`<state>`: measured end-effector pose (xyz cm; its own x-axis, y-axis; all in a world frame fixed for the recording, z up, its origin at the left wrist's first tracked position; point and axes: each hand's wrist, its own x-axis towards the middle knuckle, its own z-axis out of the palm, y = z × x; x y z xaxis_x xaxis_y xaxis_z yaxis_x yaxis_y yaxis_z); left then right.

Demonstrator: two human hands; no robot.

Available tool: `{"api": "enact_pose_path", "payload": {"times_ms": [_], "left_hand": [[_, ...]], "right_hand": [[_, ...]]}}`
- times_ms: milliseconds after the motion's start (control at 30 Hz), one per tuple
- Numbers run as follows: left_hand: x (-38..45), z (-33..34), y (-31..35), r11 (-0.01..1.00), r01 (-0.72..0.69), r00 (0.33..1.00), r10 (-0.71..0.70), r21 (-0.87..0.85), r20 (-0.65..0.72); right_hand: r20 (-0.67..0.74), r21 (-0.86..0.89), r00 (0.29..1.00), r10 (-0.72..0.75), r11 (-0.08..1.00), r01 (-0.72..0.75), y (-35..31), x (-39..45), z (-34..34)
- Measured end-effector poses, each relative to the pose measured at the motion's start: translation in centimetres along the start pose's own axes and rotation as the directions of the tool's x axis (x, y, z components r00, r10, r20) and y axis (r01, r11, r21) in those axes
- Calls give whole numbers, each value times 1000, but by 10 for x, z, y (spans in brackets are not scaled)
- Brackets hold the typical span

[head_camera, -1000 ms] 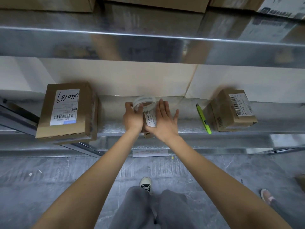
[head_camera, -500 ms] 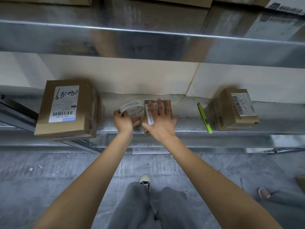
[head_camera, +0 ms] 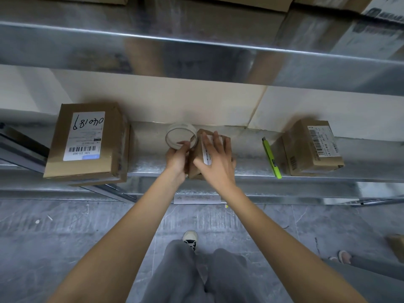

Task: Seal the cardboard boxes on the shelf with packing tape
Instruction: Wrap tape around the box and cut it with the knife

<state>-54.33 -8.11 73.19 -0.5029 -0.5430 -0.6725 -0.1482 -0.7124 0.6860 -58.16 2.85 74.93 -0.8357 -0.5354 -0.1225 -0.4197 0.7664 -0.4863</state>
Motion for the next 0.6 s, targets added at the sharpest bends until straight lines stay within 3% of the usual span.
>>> {"api": "enact_pose_path", "payload": {"times_ms": [67, 133, 233, 433, 533, 600], "left_hand": [[-1, 4, 6, 971, -207, 971, 218, 118, -97], [-4, 7, 14, 881, -370, 900, 419, 296, -124], [-12, 10, 22, 739, -456, 811, 575, 495, -112], [-26, 25, 19, 584, -514, 751, 661, 629, -1], [-35, 34, 16, 518, -543, 730, 680, 661, 68], [-39, 39, 14, 472, -542, 737, 665, 695, 122]], "right_hand": [[6, 161, 1000, -25, 987, 24, 2, 0, -4], [-30, 364, 996, -80, 928, 85, 5, 1, -9], [-10, 505, 995, -97, 859, 89, 10, 3, -14], [16, 465, 998, -65, 884, 50, 10, 4, -27], [-59, 120, 993, -99, 987, 106, 19, 7, -29], [-71, -16, 994, -87, 996, 86, 25, 7, -29]]}}
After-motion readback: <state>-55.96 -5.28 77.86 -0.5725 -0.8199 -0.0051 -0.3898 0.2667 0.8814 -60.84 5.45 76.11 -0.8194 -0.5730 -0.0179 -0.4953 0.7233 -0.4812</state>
